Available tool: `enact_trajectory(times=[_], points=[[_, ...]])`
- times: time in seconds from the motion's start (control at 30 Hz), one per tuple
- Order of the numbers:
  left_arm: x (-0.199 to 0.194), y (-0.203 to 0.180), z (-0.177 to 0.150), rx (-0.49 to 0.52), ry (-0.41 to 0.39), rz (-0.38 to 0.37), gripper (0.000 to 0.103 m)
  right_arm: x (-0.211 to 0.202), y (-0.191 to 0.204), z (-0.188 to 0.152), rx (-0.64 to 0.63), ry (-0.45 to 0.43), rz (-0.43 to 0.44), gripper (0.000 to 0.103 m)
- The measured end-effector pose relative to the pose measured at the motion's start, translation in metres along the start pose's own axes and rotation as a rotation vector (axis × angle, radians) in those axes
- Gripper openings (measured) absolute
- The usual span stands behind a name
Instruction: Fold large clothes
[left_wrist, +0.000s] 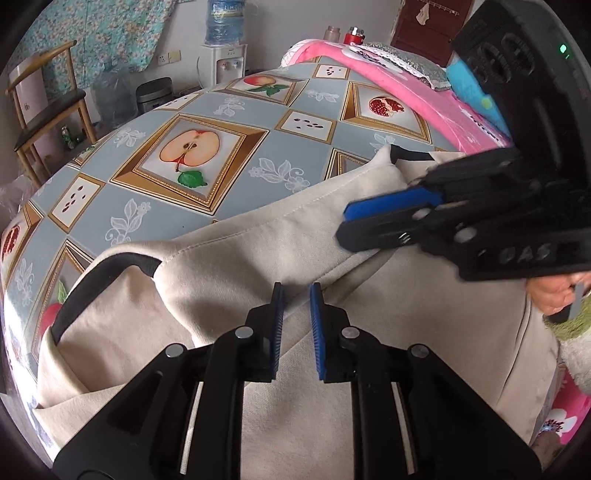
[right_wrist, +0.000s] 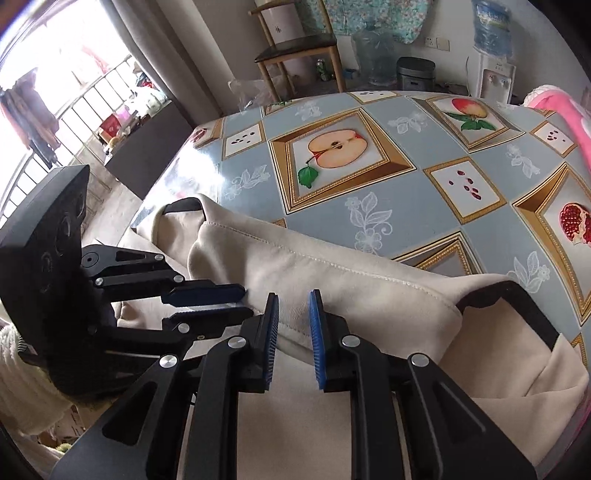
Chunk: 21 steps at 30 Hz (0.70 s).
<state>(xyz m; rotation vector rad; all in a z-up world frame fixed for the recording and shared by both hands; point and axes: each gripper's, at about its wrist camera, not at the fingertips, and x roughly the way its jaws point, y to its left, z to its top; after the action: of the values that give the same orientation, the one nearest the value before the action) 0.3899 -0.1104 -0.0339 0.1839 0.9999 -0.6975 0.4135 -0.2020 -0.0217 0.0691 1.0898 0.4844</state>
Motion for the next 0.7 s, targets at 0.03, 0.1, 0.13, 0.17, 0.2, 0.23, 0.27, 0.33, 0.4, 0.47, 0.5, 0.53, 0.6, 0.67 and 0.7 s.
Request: enact_trajectory(times=[0.03,0.1,0.13,0.17,0.2,0.23,0.27,0.33,0.4,0.47,0.5,0.53,0.6,0.67,0.7], points=[[-0.001,0.0,-0.001,-0.006,0.0,-0.004,0.014,0.003,0.001,-0.003,-0.01,-0.008,-0.012,0.016],[-0.005,0.002,-0.002,-0.018,0.014,-0.018,0.015,0.002,0.001,-0.007,-0.005,-0.002,-0.011,0.017],[-0.01,0.003,-0.002,-0.022,0.012,-0.026,0.015,0.001,0.0,-0.01,0.002,0.003,-0.009,0.017],[-0.017,0.005,-0.001,-0.031,-0.009,-0.037,0.015,0.002,0.0,-0.01,-0.002,0.003,-0.01,0.017],[-0.023,0.007,0.001,-0.044,-0.035,-0.047,0.015,0.002,0.0,-0.012,-0.005,0.0,-0.011,0.017],[-0.027,0.011,0.004,-0.065,-0.059,-0.056,0.016,0.002,-0.001,-0.012,0.001,-0.003,-0.009,0.017],[-0.03,0.016,0.007,-0.093,-0.079,-0.057,0.017,0.002,-0.001,-0.012,0.006,-0.003,-0.008,0.017],[-0.026,0.028,0.014,-0.158,-0.087,0.01,0.028,0.003,0.0,-0.011,0.009,-0.001,-0.011,0.017],[-0.011,0.037,0.014,-0.198,-0.039,0.036,0.027,-0.006,-0.002,-0.011,0.016,-0.018,-0.009,0.017],[-0.005,0.036,0.009,-0.199,-0.037,0.043,0.026,-0.022,-0.009,-0.01,0.045,-0.076,-0.031,0.019],[-0.005,0.034,0.008,-0.18,-0.04,0.056,0.027,-0.028,-0.016,-0.009,0.07,-0.099,-0.058,0.02],[-0.004,0.031,0.006,-0.166,-0.04,0.069,0.027,-0.03,-0.025,-0.009,0.095,-0.108,-0.084,0.02],[-0.003,0.028,0.003,-0.157,-0.046,0.082,0.027,-0.022,-0.04,-0.009,0.125,-0.085,-0.146,0.02],[-0.003,0.03,0.002,-0.165,-0.046,0.08,0.027,-0.016,-0.045,-0.012,0.13,-0.084,-0.132,0.019],[-0.003,0.03,0.003,-0.166,-0.046,0.079,0.027,-0.018,-0.044,-0.011,0.128,-0.073,-0.144,0.019]])
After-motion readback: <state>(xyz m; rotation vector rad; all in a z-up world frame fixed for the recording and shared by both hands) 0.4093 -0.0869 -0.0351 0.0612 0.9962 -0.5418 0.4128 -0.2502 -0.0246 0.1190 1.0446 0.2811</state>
